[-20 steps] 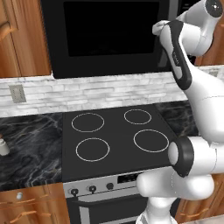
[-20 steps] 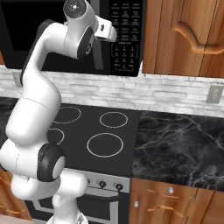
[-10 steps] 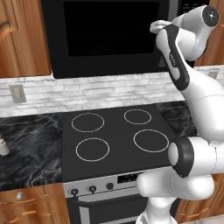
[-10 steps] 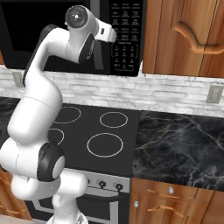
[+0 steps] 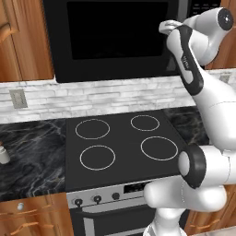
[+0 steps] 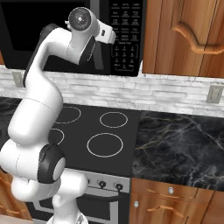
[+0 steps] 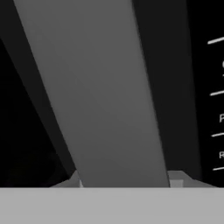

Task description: Retrieve the reheated potato from the microwave, then place the potato, cheese, and condiment on the cutting board.

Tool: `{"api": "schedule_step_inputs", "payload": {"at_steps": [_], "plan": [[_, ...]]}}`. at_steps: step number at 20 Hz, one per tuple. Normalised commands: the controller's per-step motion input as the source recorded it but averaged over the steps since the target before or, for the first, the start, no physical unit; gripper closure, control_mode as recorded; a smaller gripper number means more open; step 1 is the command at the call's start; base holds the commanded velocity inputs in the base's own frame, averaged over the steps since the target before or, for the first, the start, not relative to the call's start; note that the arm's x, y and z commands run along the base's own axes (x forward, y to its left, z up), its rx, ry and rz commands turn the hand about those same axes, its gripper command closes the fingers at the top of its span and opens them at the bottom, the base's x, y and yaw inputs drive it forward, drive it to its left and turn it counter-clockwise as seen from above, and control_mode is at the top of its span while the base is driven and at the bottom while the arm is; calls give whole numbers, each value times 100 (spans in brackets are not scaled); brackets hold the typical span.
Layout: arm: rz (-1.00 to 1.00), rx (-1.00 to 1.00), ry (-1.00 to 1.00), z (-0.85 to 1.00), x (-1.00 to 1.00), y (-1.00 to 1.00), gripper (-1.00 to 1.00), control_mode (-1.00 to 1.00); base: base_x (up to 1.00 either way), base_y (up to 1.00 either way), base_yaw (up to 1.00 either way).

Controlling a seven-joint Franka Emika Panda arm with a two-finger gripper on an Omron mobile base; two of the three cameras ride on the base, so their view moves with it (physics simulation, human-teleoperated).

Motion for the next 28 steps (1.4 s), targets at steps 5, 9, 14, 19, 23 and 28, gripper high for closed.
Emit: {"api": "schedule_step_inputs", "payload": {"at_steps": [5, 9, 14, 19, 23, 28], "plan": [[11, 3, 2, -2, -29, 50, 100, -100, 0, 0, 0], [11, 0, 5, 0, -50, 46, 100, -100, 0, 0, 0], [13, 0, 8, 7, -59, 39, 100, -100, 0, 0, 0], [15, 0, 10, 9, -65, 35, 100, -100, 0, 0, 0], [16, -2, 8, 10, -70, 29, 100, -100, 0, 0, 0], [16, -5, 11, 9, -68, 26, 100, -100, 0, 0, 0]]}}
